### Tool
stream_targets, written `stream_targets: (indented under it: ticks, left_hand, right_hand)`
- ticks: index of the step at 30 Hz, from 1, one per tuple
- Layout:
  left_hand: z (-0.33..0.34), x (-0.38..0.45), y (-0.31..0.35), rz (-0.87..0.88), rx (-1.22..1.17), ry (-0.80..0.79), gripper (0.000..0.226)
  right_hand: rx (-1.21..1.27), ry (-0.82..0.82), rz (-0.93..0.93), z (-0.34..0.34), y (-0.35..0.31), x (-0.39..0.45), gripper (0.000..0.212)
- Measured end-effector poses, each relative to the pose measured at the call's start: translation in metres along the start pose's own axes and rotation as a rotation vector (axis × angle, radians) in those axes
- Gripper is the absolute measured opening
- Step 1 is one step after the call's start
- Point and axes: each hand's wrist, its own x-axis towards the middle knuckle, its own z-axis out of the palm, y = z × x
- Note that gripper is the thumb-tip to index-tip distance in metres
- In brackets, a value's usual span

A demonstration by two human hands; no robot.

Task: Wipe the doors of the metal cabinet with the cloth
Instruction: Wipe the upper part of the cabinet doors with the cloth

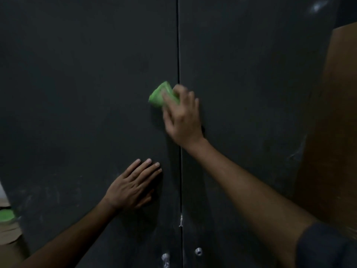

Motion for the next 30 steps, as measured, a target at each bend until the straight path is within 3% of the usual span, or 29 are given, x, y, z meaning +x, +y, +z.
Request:
stream_targets:
  ticks: [2, 4, 7, 10, 12, 17, 20, 24, 26, 30]
  left_hand:
    - [0.000, 0.000, -0.001, 0.006, 0.011, 0.009, 0.074]
    - [0.000, 0.000, -0.001, 0.014, 0.011, 0.010, 0.072]
    - [0.000, 0.000, 0.000, 0.014, 0.029, -0.007, 0.074]
    - [-0.001, -0.001, -0.001, 0.008, 0.034, -0.044, 0.077]
    - [-0.002, 0.000, 0.000, 0.009, 0.026, -0.049, 0.077]
    - [-0.006, 0.002, -0.001, 0.013, 0.008, -0.044, 0.077]
    - [-0.008, 0.002, 0.000, 0.005, -0.003, -0.038, 0.077]
    - [-0.010, 0.003, -0.001, -0.006, 0.002, -0.063, 0.074]
    - [-0.010, 0.003, -0.001, -0.002, -0.003, -0.054, 0.072]
    - [-0.010, 0.003, -0.001, 0.012, -0.021, -0.017, 0.061]
  right_hand:
    - [0.003, -0.153, -0.267, -0.004, -0.002, -0.044, 0.046]
    - [-0.011, -0.260, -0.406, -0.015, 0.011, -0.066, 0.046]
    - [-0.010, -0.142, -0.215, -0.022, 0.025, -0.039, 0.044]
    - [0.225, 0.104, 0.074, -0.036, 0.027, 0.019, 0.042]
    - [0.339, 0.160, 0.142, -0.043, 0.027, 0.050, 0.034]
    - [0.256, 0.193, 0.084, -0.035, 0.013, 0.072, 0.028]
    - [0.184, 0.130, 0.093, -0.027, 0.009, 0.069, 0.052]
    - [0.185, 0.223, 0.122, -0.021, 0.010, 0.076, 0.048]
    - [0.159, 0.227, 0.040, -0.016, 0.006, 0.064, 0.045]
    - [0.054, 0.086, -0.213, -0.013, 0.006, -0.011, 0.037]
